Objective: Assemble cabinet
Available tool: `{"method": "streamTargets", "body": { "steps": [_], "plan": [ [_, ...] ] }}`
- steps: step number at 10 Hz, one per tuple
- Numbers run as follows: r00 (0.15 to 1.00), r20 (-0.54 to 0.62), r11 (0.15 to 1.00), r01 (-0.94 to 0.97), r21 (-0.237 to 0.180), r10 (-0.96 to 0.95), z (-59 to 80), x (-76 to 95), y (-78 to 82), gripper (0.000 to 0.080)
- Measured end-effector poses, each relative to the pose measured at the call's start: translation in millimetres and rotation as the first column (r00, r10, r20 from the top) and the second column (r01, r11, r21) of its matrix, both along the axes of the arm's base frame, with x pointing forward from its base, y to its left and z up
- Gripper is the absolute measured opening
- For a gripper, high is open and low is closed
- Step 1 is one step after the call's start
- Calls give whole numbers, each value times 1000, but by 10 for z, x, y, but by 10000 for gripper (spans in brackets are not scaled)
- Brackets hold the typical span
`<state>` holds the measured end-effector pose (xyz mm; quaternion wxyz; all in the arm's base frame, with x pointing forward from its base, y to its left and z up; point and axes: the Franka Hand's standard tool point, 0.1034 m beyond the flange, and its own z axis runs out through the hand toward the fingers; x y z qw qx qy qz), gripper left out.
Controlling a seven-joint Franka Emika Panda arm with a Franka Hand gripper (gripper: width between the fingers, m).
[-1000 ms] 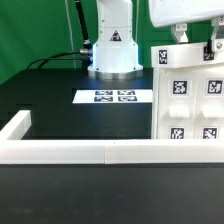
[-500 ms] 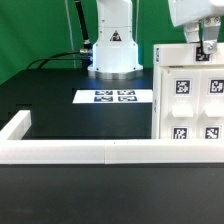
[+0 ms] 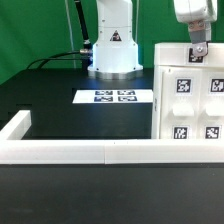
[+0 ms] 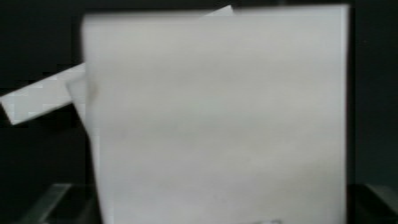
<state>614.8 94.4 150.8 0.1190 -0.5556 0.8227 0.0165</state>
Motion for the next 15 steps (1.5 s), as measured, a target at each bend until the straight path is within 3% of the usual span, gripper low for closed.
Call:
{"method": "streamTargets", "body": {
  "steps": [1, 2, 3, 6, 10, 12, 13, 15],
  "plan": [
    [1000, 3, 1000, -21, -4, 21, 0, -1, 8, 752],
    [1000, 5, 1000, -29, -4, 29, 7, 0, 12, 752],
    [999, 22, 999, -46, 6, 46, 79, 17, 26, 790],
    [996, 75, 998, -55, 44, 52, 336, 50, 60, 797],
    [975, 48, 976, -217, 18, 216, 264, 40, 140, 797],
    [838, 45, 838, -539, -77, 543, 298, 95, 193, 797],
    [780, 45, 780, -619, -96, 624, 291, 98, 223, 797],
    [556, 4, 551, -822, -144, 831, 305, 63, 280, 797]
  ]
}}
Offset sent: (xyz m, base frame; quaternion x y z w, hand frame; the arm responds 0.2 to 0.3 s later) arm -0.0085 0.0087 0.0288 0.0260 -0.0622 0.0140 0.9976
